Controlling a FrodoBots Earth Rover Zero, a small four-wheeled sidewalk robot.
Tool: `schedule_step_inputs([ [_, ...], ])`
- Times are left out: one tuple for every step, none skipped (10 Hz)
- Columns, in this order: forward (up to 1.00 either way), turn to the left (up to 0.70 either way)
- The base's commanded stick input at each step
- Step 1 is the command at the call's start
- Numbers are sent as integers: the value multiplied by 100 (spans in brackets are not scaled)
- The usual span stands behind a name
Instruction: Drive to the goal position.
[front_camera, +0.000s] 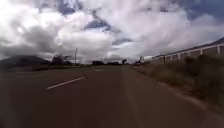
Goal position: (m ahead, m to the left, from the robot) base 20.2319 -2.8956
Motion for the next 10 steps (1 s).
schedule_step_inputs([
  [70,3],
  [70,3],
  [70,3],
  [70,3],
  [70,3],
  [70,3],
  [70,3],
  [70,3],
  [70,3],
  [70,3],
])
